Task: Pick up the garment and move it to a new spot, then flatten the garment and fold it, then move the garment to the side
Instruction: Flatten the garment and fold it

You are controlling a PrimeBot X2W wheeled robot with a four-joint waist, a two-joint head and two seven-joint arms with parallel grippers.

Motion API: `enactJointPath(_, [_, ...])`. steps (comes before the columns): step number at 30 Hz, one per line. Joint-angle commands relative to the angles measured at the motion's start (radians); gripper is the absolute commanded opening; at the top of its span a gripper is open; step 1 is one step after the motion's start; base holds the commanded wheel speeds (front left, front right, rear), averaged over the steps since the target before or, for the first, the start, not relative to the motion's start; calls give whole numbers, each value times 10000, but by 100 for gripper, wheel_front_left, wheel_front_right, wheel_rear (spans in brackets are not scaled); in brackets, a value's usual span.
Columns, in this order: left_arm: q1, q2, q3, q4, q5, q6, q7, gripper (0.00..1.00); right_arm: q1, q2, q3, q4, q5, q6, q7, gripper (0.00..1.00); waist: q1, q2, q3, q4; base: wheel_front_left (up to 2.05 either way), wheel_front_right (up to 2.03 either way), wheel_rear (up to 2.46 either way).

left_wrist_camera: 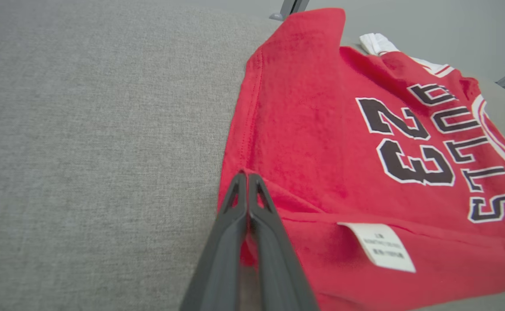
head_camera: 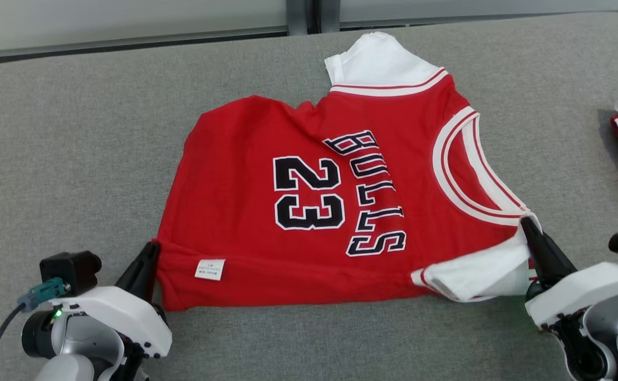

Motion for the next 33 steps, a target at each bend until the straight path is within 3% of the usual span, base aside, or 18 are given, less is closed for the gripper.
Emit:
enactJointPath(1, [-283,35,82,108,-68,-78,-26,0,-295,-122,73,171,133,0,-179,0,0,0,177,18,0,0,0])
enactJointPath(14, [-1055,-51,201,941,-218,-350,-545,1,-2128,-804,1187,2042,1009,0,-1896,0,0,0,629,135,0,0,0])
enactJointPath(15, [-1080,-90,217,982,-263,-381,-617,36,-2188,-820,1273,2105,1125,0,-2075,21,0,0,647,143,0,0,0])
enactJointPath(16, [-1105,-110,234,1017,-255,-403,-730,100,-2222,-875,1372,2160,1132,0,-2234,68,0,0,655,141,0,0,0])
enactJointPath(17, [-1128,-133,232,1052,-257,-439,-807,100,-2256,-937,1469,2182,1139,0,-2417,100,0,0,657,136,0,0,0])
enactJointPath(25, [-825,-235,367,907,362,-158,-2226,100,-2066,-1402,1966,1832,593,0,-4096,100,0,0,474,78,0,0,0])
enactJointPath(30, [-525,-402,462,422,1110,358,-3687,100,-1640,-1658,1698,1147,-980,0,-4891,100,0,0,210,48,0,0,0])
enactJointPath(33, [-221,-494,432,173,1447,583,-4117,100,-1091,-1444,1287,737,-1916,0,-4950,100,0,0,24,47,0,0,0])
